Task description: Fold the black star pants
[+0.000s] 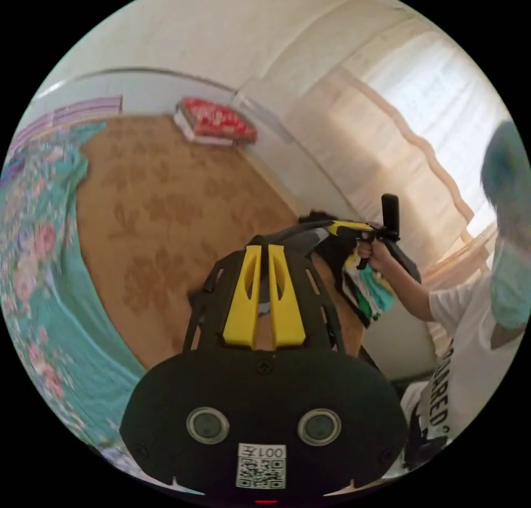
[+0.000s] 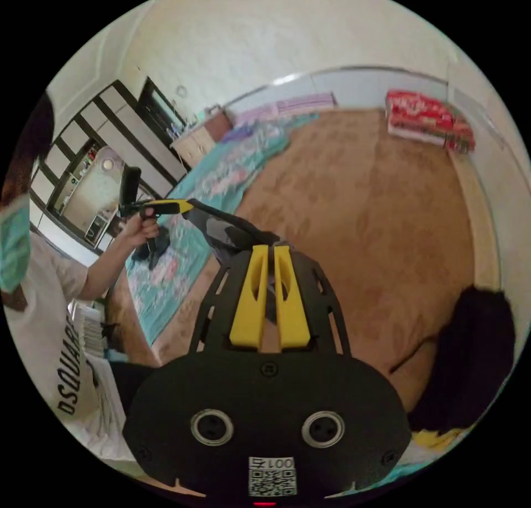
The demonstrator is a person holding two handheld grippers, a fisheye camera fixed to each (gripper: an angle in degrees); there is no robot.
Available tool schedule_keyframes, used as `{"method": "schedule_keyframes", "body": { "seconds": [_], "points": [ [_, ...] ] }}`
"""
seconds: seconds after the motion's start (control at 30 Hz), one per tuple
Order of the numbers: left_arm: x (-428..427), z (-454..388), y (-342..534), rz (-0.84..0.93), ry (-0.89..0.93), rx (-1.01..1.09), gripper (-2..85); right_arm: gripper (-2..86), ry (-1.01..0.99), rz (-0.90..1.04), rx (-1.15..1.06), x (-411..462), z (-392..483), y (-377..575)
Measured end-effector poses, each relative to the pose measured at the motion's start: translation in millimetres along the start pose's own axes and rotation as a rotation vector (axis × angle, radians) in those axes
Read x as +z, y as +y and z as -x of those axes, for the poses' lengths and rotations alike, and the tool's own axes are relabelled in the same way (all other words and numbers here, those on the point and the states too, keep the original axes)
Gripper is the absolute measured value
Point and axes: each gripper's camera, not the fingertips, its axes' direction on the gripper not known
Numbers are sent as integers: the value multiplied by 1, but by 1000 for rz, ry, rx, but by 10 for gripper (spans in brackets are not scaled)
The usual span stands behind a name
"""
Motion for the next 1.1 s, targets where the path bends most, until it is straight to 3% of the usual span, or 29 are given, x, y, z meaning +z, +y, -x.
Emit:
{"method": "schedule_keyframes", "body": {
  "seconds": [0.17,0.33,0.53,0.77,0.9,0.97,1.1],
  "points": [
    [-53,-4,-61,-188,-25,42,-8,15,-15,-231,-46,-65,7,-64],
    [-63,-19,-27,-165,-141,89,-13,15,56,-208,-109,-68,37,-47],
    [-25,11,74,19,-60,-66,-14,15,44,54,-32,-6,46,41],
    [-2,14,217,410,133,-421,-15,15,-266,482,201,46,63,156],
    [-27,-12,245,470,230,-530,-15,15,-459,674,287,38,89,183],
    [-41,-24,242,494,237,-524,-15,15,-470,715,268,35,99,184],
    [-44,-17,201,474,176,-344,-15,18,-256,497,98,30,101,144]
  ]
}}
